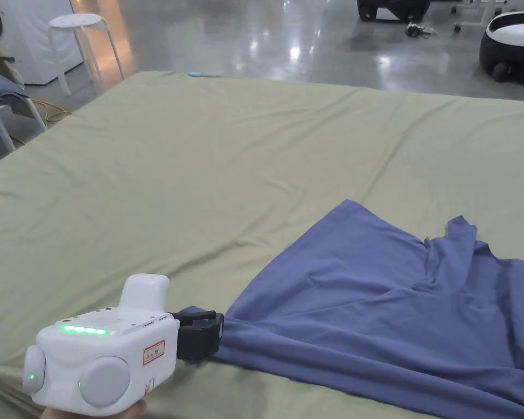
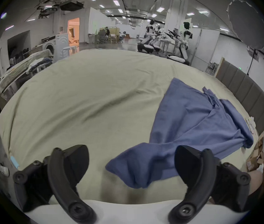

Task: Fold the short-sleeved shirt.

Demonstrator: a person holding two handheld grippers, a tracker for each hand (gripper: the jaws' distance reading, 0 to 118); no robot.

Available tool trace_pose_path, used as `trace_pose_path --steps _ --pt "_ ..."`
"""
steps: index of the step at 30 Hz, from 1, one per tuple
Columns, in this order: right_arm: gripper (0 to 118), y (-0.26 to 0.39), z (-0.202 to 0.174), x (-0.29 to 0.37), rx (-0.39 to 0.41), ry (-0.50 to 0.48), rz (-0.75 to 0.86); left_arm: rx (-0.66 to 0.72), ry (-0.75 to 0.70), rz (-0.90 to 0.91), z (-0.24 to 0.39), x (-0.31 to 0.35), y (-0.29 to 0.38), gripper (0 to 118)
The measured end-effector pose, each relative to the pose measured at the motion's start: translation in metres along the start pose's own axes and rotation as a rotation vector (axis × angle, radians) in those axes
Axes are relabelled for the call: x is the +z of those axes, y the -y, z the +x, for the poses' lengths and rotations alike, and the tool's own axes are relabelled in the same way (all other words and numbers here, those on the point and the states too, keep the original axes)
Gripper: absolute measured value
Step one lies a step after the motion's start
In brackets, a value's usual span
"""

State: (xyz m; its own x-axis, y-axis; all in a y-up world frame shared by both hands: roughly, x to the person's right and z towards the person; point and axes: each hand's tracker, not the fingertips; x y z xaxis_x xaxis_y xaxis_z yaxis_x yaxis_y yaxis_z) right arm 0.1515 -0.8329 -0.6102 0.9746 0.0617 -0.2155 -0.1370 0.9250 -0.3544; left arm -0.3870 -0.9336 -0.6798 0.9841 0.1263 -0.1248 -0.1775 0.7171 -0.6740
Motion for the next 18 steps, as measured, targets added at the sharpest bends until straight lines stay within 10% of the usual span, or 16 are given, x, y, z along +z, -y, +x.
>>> trace_pose_path --steps 2,6,16,17,18 --pt "1 0.003 0.000 -0.006 0.009 -0.014 -0.053 -0.043 0.037 -0.052 0.001 -0.009 0.001 89" --pt "1 0.006 -0.003 -0.012 0.024 -0.010 -0.068 -0.118 0.070 -0.042 0.013 -0.009 0.009 5" --pt "1 -0.028 0.000 -0.069 0.071 -0.073 -0.096 -0.126 0.041 0.081 0.024 0.033 0.010 4" --pt "12 -0.040 0.003 -0.089 0.086 -0.074 -0.097 -0.128 0.039 0.084 0.025 0.035 0.010 4" --pt "50 -0.052 0.005 -0.111 0.120 -0.081 -0.136 -0.130 0.038 0.088 0.026 0.037 0.009 4"
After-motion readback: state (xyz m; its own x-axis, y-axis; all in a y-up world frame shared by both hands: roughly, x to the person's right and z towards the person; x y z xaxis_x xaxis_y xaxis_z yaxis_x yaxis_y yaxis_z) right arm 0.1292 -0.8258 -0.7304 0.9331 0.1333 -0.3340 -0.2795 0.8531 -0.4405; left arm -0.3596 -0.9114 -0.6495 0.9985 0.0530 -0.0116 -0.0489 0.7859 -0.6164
